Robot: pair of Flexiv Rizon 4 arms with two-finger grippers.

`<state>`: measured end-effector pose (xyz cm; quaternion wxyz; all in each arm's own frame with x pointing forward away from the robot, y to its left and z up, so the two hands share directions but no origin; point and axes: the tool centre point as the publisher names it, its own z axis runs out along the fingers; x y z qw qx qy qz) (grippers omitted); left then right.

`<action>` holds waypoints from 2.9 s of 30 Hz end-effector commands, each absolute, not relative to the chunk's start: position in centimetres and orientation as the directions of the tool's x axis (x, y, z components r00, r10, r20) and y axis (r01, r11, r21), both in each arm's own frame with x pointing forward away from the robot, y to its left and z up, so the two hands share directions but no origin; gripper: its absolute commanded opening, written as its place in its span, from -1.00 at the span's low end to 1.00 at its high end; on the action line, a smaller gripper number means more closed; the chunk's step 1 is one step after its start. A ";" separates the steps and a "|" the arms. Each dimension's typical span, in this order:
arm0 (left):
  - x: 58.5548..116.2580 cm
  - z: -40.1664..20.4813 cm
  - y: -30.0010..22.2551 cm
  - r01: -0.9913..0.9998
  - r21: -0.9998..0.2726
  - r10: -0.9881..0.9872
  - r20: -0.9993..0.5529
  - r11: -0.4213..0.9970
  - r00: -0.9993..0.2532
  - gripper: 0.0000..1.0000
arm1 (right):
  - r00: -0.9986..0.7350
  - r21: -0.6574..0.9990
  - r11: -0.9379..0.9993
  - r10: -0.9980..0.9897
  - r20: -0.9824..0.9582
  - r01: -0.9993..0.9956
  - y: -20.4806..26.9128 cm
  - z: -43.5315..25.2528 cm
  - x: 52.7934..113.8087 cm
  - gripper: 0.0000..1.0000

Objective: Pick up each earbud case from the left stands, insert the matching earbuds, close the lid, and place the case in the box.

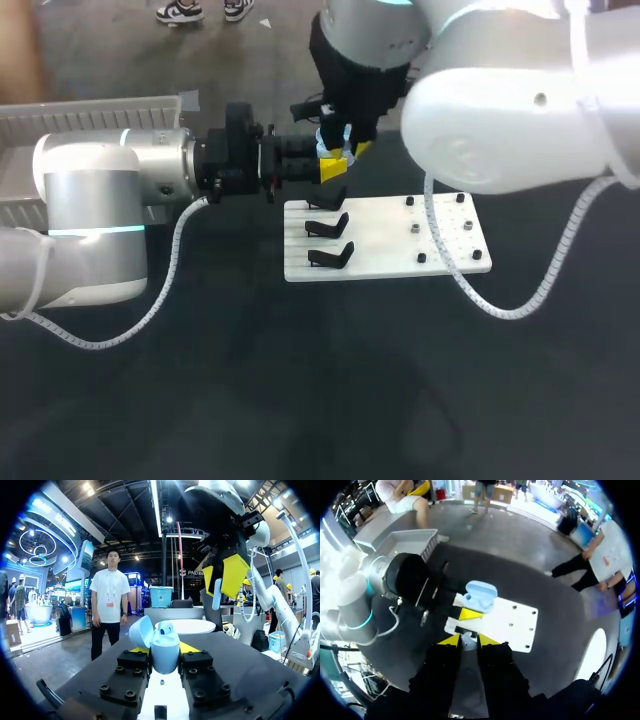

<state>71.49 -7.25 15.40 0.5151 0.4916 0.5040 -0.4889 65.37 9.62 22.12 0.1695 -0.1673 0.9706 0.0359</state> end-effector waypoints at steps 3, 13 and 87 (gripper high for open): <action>71.6 15.3 -7.3 0.999 0.015 -0.010 -1.000 0.039 0.016 -1.00 | -0.888 -0.001 0.946 -0.306 -0.344 -0.325 10.5 22.4 66.5 -1.00; 71.6 15.3 -7.3 0.999 0.015 -0.010 -1.000 0.039 0.016 -1.00 | -0.888 -0.001 0.946 -0.306 -0.344 -0.325 10.5 22.4 66.5 -1.00; 71.6 15.3 -7.3 0.999 0.015 -0.010 -1.000 0.039 0.016 -1.00 | -0.816 -0.106 0.871 -0.487 -0.312 -0.479 11.3 20.2 70.2 -1.00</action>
